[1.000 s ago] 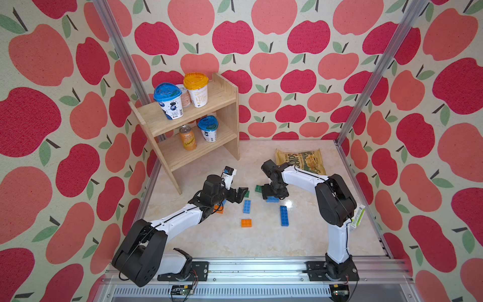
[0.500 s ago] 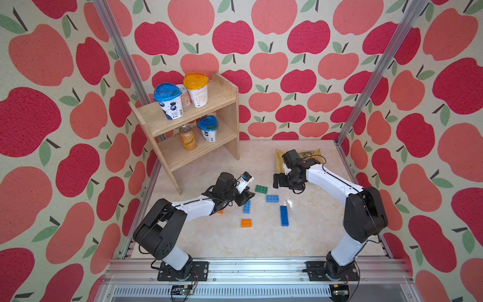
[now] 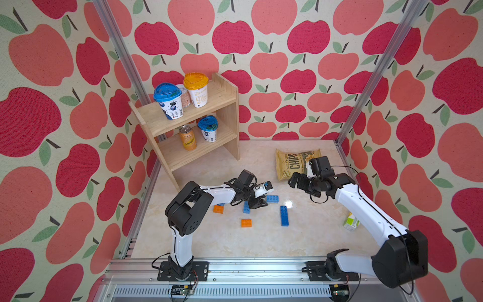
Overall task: Assemble a rectangle with lego
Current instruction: Pick up the lego brick from the center of the board.
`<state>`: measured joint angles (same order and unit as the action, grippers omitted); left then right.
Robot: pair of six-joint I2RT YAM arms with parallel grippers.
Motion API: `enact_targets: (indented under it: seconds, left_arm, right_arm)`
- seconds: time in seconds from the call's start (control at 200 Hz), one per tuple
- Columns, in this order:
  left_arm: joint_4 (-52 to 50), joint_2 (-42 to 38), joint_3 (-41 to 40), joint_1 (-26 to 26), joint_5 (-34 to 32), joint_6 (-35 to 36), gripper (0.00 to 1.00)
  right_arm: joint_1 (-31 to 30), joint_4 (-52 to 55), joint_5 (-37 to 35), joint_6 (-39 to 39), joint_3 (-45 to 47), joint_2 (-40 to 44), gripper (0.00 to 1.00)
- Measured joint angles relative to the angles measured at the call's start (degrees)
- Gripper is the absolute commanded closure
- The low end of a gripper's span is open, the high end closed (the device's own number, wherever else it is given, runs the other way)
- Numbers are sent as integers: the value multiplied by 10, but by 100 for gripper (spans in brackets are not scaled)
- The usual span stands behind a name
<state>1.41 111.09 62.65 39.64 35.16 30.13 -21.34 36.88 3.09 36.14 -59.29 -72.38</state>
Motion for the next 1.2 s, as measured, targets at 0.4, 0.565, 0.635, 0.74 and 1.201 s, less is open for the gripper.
enact_targets:
  seconds: [0.4,0.565,0.635,0.74,1.201]
  left_arm:
    - [-37,65,74,-4,-18,9,38]
    - [-55,84,109,-2,-33,11,39]
    - [-60,88,116,0,-37,14,40]
    - [-65,89,120,3,-44,23,42]
    - [-79,101,147,36,-94,42,88]
  right_arm:
    - [0,-4,-20,21,16,59,0]
    - [0,-9,-20,28,23,70,0]
    - [0,-12,-21,30,23,74,0]
    - [0,-16,-21,31,23,77,0]
    - [0,-26,-23,49,39,79,0]
